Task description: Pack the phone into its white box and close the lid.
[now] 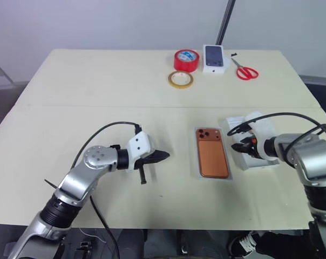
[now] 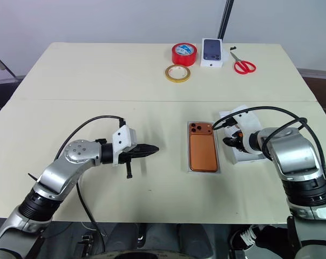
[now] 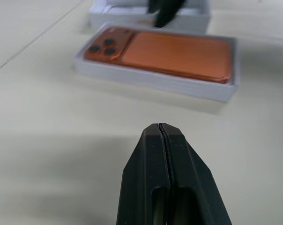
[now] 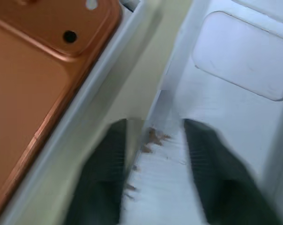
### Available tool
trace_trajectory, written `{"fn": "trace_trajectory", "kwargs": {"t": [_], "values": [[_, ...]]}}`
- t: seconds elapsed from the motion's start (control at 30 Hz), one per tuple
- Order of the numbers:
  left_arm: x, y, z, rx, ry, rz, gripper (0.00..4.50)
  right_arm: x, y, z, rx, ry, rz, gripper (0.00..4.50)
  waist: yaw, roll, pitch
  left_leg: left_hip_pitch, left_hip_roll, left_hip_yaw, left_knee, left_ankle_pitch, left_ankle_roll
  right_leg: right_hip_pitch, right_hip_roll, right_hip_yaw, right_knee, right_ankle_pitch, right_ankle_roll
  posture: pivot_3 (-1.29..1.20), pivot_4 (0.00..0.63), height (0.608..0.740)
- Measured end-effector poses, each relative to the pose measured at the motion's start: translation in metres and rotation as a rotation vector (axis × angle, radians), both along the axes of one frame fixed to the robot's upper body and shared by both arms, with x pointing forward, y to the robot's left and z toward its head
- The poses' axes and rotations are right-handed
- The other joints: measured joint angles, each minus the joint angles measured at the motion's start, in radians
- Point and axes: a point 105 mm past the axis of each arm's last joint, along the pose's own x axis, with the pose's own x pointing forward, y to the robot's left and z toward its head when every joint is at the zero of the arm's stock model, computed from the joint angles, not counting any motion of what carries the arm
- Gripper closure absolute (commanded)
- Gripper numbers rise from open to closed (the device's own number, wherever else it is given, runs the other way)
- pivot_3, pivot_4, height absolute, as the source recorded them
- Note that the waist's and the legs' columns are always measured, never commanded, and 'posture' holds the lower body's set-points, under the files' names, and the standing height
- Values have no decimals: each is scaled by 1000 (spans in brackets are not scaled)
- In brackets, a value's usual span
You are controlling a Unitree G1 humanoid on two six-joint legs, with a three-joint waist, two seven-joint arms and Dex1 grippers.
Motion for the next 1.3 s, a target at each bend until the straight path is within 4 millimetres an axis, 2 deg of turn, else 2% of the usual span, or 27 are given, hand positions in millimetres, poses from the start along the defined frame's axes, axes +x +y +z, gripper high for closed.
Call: {"fn": "trace_trajectory", "kwargs": {"t": [0.03, 0.27, 0.37, 0.47, 0.53, 0.6, 0.7, 0.8, 0.9, 1.03, 1.13, 1.2, 1.3], "values": [[-1, 1, -1, -4, -1, 4, 4500, 1, 2, 0, 9, 4, -11, 4384, -1, 0, 0, 0, 0, 0, 0, 0, 0, 0, 0, 0, 0, 0, 0, 0, 150, 740], [0, 6, 1, -23, -8, 38, 4500, -2, -2, 6, 44, 28, -83, 4384, -1, 0, 0, 0, 0, 0, 0, 0, 0, 0, 0, 0, 0, 0, 0, 0, 150, 740], [3, 12, -1, -33, -4, 83, 4500, 0, 0, 27, 103, -21, -97, 4384, -3, 1, 1, 0, 0, 0, 0, 0, 0, -1, 0, 0, 1, 0, 0, 0, 150, 740], [18, 28, 3, -73, -18, 199, 4500, 6, 18, 67, 255, -136, -31, 4384, -7, 1, 1, 0, 2, 1, 0, 0, 0, -2, 2, 0, 2, 0, 0, 0, 150, 740], [33, 42, 5, -97, -24, 297, 4500, 8, 44, 90, 445, -200, 76, 4384, -7, 1, 1, 0, 4, 1, 0, 0, 0, -2, 4, 0, 2, 0, -1, 0, 150, 740], [46, 50, 8, -115, -33, 364, 4500, 6, 70, 101, 606, -198, 187, 4384, -7, 1, 1, 0, 4, 1, 0, 0, 0, -2, 4, 0, 2, 1, -1, 0, 150, 740], [56, 55, 11, -136, -42, 416, 4500, 0, 104, 100, 826, -100, 288, 4384, -4, 1, 1, -2, 3, 2, 1, 0, 1, -2, 3, 0, 2, 1, -1, 0, 150, 740], [59, 51, 13, -147, -58, 414, 4500, -10, 130, 93, 962, -32, 276, 4384, -2, 1, 0, -5, 3, 2, 3, -1, 2, -4, 1, -1, 2, 1, -1, 0, 150, 740], [59, 47, 13, -158, -59, 408, 4500, -18, 152, 78, 1127, 46, 114, 4384, -12, 1, 0, -11, 3, 2, 5, -1, 2, -11, 2, 0, 5, 1, 0, 0, 150, 740], [58, 32, 15, -183, -59, 369, 4500, -30, 172, 56, 1229, 122, -149, 4384, -25, 1, 0, -14, 4, 1, 5, 0, 1, -16, 4, 1, 9, 1, 0, 0, 150, 740], [55, 15, 15, -193, -56, 322, 4500, -35, 165, 41, 1207, 163, -323, 3546, -27, 1, 0, -14, 3, 1, 5, 0, 1, -16, 4, 0, 9, 1, 0, 0, 150, 740], [52, 1, 13, -195, -47, 285, 4500, -34, 154, 39, 1157, 135, -353, 2533, -27, 1, 0, -14, 3, 2, 5, 1, 1, -15, 4, 0, 9, 1, 0, 0, 150, 740], [53, -20, 16, -204, -49, 236, 4500, -25, 122, 44, 939, 26, -262, 959, -22, 2, 1, -14, 2, 3, 5, 1, 2, -15, 4, 0, 8, 1, 0, 0, 150, 740]]}}
